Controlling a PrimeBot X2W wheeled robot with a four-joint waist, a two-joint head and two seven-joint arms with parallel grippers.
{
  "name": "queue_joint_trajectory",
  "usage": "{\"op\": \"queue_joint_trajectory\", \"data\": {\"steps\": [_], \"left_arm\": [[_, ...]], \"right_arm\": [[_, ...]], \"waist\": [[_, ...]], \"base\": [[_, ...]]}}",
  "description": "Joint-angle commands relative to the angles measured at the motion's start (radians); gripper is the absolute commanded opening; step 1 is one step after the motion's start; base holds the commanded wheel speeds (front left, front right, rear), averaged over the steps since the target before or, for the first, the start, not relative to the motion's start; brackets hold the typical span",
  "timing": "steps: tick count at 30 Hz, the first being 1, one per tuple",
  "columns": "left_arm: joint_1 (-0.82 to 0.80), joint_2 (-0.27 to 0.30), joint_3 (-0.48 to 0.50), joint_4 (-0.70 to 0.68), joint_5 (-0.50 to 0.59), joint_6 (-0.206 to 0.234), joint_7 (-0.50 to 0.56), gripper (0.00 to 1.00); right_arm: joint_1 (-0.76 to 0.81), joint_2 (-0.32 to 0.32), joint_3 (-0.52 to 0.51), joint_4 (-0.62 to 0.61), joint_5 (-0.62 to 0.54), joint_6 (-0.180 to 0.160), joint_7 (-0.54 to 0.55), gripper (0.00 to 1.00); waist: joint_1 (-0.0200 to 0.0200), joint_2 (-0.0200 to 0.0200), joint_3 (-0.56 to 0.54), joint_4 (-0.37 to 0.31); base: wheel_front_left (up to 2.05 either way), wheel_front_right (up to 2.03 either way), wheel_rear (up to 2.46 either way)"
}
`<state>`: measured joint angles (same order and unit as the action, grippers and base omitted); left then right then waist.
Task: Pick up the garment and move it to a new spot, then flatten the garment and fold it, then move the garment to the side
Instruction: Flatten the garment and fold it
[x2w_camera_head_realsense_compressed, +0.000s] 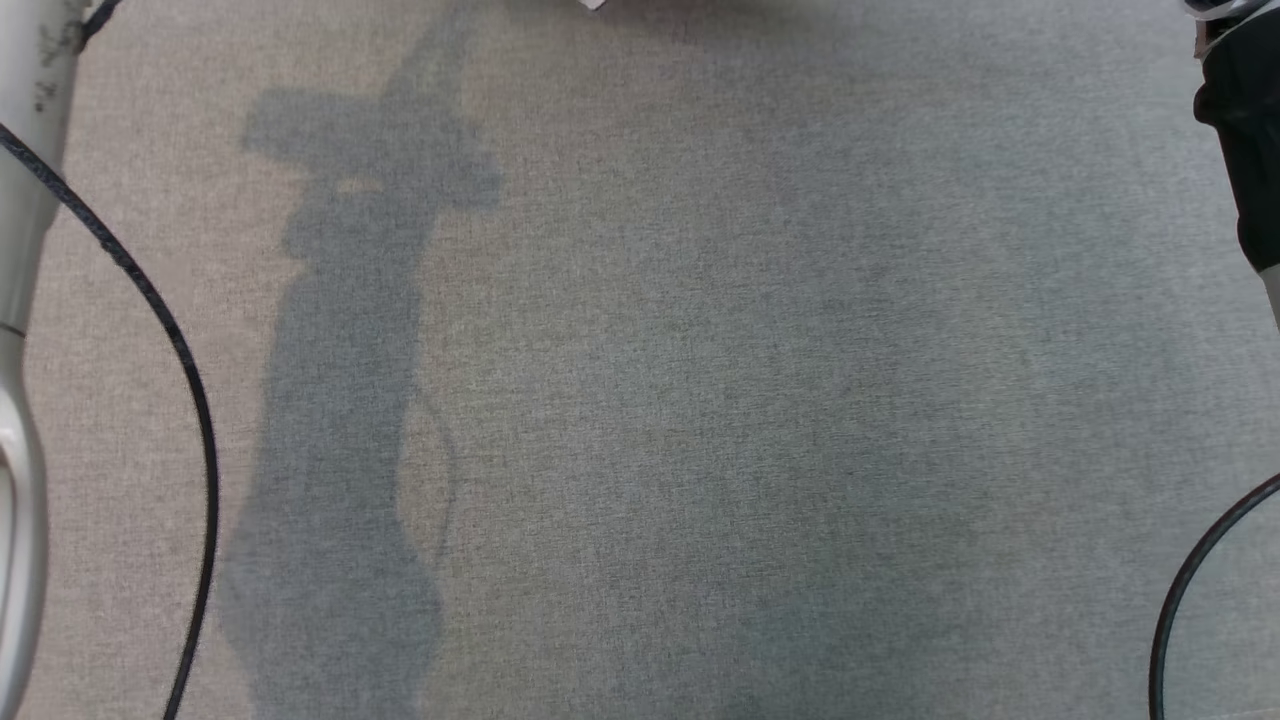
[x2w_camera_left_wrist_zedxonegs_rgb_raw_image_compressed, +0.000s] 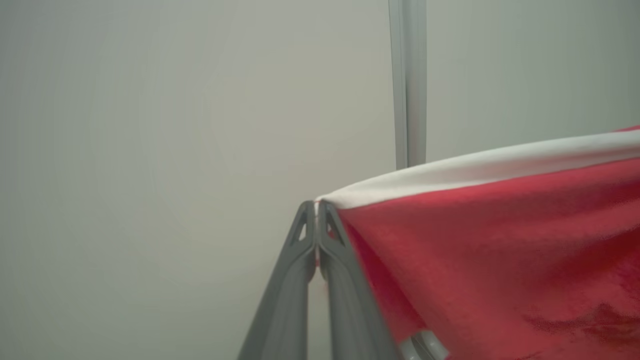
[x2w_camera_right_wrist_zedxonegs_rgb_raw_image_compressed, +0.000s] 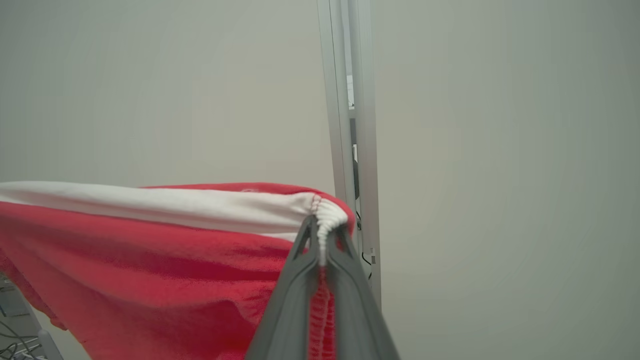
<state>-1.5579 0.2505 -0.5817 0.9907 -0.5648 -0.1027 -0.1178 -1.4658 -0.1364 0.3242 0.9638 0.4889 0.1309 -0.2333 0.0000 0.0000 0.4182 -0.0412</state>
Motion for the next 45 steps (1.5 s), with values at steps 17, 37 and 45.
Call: {"op": "queue_joint_trajectory", "data": {"steps": [17,37,45], "left_arm": [[0.584,-0.001,0.113,-0.307,-0.004,0.044,-0.147,0.00],[1.478,0.197,0.085,-1.134,0.077,0.308,0.035,0.00],[1.623,0.249,0.061,-1.326,0.093,0.389,0.138,0.00]], "right_arm": [[0.521,-0.128,0.242,-0.256,0.285,0.000,-0.033,0.00],[1.193,-0.233,0.157,-0.639,0.319,0.000,0.045,0.00],[1.468,-0.216,-0.011,-0.817,0.275,0.000,0.188,0.00]], "waist": [[0.0000,0.0000,0.048,0.041],[0.0000,0.0000,-0.147,0.040],[0.0000,0.0000,-0.201,0.063]], "base": [[0.00,0.00,0.00],[0.00,0.00,0.00],[0.00,0.00,0.00]]}}
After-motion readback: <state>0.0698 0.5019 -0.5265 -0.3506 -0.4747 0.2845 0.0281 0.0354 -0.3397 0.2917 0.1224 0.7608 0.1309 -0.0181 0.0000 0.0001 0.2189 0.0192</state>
